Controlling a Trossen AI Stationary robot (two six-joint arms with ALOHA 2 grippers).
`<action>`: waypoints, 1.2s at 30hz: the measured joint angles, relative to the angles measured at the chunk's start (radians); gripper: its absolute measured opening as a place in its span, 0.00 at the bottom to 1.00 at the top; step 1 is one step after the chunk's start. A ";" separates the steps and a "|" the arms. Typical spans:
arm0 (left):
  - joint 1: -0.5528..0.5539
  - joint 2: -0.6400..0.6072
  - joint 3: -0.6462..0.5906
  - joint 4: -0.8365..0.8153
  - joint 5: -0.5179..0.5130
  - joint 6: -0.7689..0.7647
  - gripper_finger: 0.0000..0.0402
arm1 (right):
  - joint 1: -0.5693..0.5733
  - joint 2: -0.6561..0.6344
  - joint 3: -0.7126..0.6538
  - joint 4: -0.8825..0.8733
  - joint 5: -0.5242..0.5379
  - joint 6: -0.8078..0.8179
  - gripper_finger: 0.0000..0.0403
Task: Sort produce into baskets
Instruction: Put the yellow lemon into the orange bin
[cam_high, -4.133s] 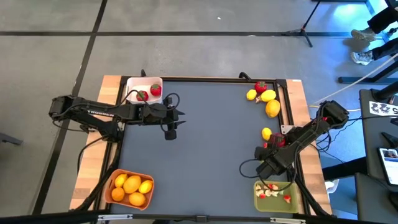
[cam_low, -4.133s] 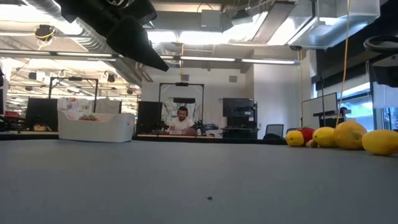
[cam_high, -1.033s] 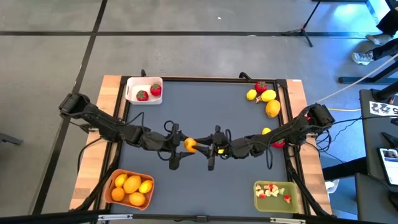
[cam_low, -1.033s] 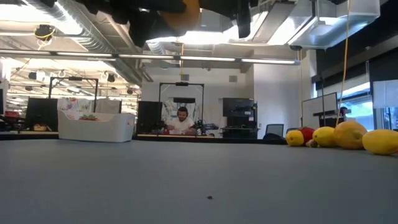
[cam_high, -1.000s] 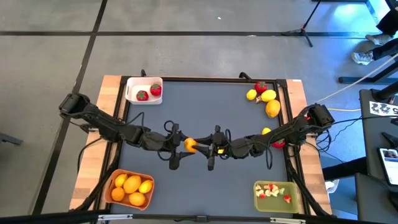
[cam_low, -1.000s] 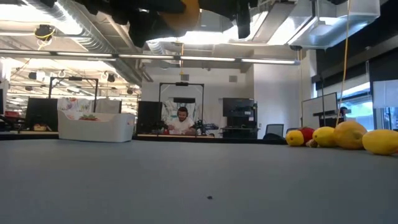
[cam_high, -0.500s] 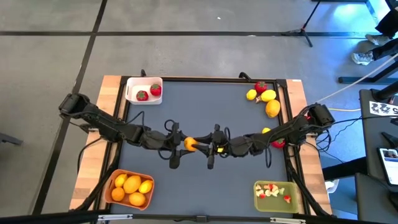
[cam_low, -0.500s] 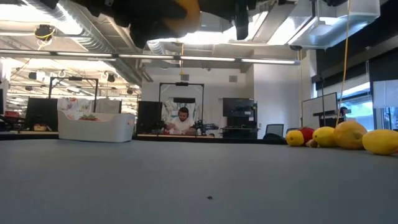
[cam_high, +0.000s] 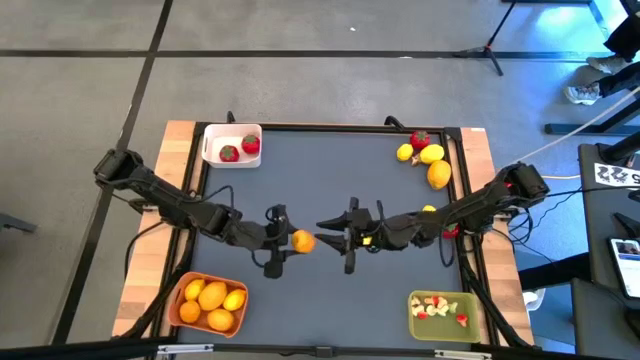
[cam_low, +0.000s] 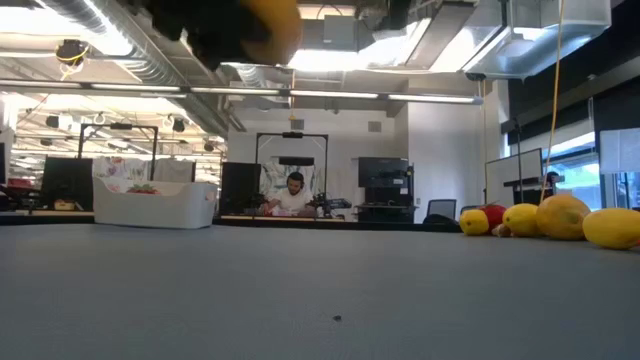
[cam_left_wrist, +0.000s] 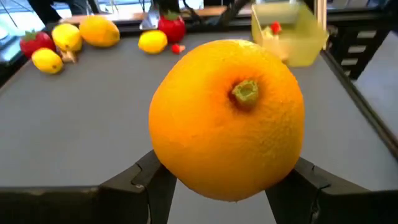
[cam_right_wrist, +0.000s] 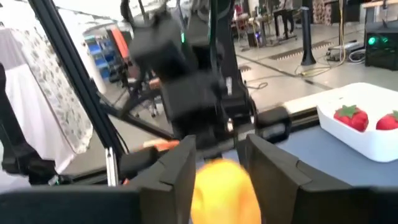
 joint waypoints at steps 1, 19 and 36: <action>-0.003 -0.002 0.005 -0.006 0.000 0.000 0.49 | 0.000 0.001 0.000 -0.006 -0.001 -0.001 0.37; -0.186 -0.175 0.181 -0.734 0.288 -0.443 0.53 | -0.002 -0.018 -0.001 -0.223 -0.025 0.008 0.56; -0.480 -0.170 0.177 -1.215 0.625 -1.207 0.52 | -0.002 -0.018 0.000 -0.278 -0.023 0.009 0.56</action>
